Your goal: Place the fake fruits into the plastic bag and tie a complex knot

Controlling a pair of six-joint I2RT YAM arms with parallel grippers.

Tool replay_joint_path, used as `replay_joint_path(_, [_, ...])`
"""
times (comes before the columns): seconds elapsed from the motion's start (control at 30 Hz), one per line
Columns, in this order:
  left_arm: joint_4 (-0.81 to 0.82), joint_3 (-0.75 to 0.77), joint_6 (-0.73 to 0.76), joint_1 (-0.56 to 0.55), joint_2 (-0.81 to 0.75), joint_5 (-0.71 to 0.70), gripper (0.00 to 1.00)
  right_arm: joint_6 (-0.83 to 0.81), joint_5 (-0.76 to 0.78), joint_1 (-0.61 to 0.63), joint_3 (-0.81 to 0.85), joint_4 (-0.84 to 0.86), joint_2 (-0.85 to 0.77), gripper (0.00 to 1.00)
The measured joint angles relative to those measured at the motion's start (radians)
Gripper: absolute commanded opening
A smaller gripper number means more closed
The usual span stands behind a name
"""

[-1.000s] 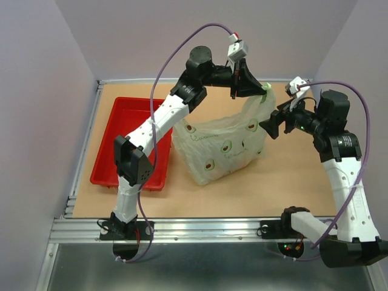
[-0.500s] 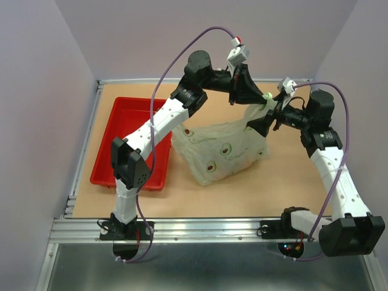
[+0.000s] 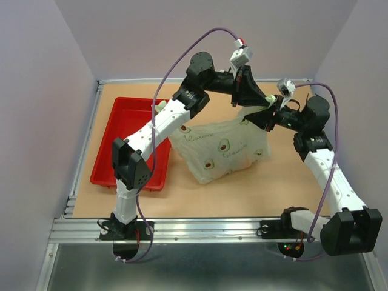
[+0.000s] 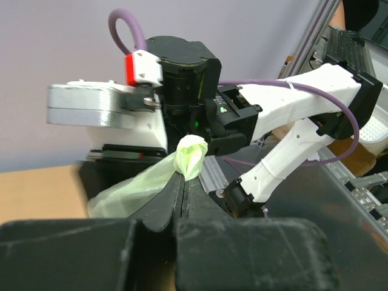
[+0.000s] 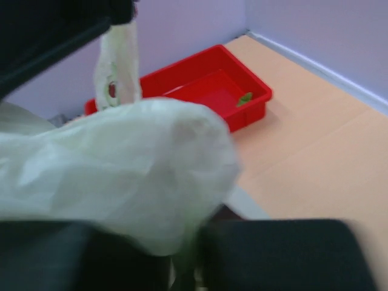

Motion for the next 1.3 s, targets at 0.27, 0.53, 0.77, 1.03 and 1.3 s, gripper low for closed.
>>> replay_joint_path(0.27, [-0.172, -0.013, 0.162, 0.038, -0.027, -0.189, 0.59, 0.034, 0.028, 0.013, -0.051, -0.026, -0.042, 0.01])
replay_joint_path(0.53, [-0.364, -0.287, 0.344, 0.266, -0.39, -0.454, 0.75, -0.062, 0.087, 0.013, -0.126, -0.136, -0.17, 0.0])
replay_joint_path(0.77, [-0.538, -0.642, 0.44, 0.346, -0.879, -0.575, 0.84, -0.112, 0.102, 0.013, -0.123, -0.195, -0.16, 0.0])
replay_joint_path(1.03, [-0.601, -0.932, 0.398, 0.423, -0.995, -0.575, 0.99, -0.165, 0.089, 0.013, -0.087, -0.265, -0.121, 0.01])
replay_joint_path(1.3, [-0.501, -1.074, 0.27, 0.428, -0.809, -0.532, 0.99, -0.223, 0.065, 0.013, -0.069, -0.309, -0.113, 0.0])
